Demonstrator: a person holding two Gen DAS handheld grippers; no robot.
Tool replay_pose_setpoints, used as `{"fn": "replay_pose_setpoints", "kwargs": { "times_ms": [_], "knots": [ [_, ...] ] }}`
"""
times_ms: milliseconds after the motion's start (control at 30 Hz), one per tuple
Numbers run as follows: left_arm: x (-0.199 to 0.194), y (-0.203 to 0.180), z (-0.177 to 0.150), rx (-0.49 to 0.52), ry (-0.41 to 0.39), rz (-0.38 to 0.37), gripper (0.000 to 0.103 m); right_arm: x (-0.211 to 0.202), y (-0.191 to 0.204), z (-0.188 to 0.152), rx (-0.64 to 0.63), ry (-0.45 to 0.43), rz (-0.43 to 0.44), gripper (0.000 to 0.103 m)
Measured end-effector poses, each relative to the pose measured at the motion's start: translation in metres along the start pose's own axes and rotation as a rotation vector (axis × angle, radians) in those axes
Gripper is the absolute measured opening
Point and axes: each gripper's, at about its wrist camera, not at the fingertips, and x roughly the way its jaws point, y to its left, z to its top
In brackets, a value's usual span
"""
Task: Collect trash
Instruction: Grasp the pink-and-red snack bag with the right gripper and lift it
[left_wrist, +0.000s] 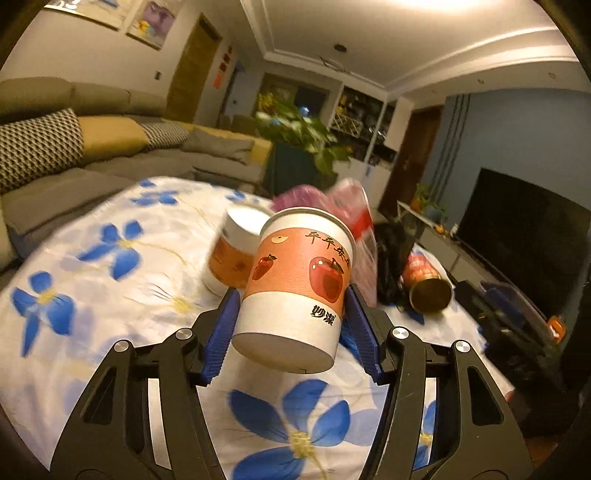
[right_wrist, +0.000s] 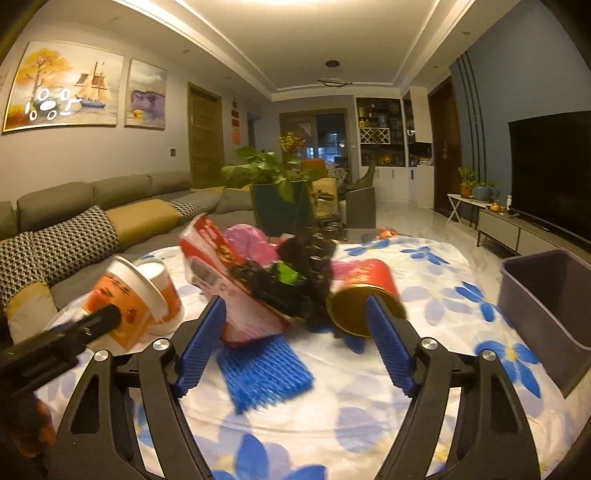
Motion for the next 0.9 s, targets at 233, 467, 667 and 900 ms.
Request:
{"fn": "replay_pose_setpoints", "kwargs": {
  "times_ms": [233, 467, 667, 900],
  "knots": [
    [-0.012, 0.019, 0.018, -0.02, -0.037, 0.081, 0.057, 0.03, 0.037, 0.011, -0.048, 0.002, 0.058, 0.069],
    [-0.01, 0.033, 0.021, -0.036, -0.036, 0.097, 0.057, 0.061, 0.067, 0.016, -0.123, 0.013, 0.081, 0.055],
    [-0.01, 0.036, 0.021, -0.046, -0.033, 0.093, 0.057, 0.077, 0.071, 0.019, -0.129, 0.027, 0.097, 0.02],
    [-0.011, 0.032, 0.018, -0.04, -0.027, 0.088, 0.057, 0.051, 0.052, 0.022, -0.051, 0.013, 0.169, 0.007]
  ]
}}
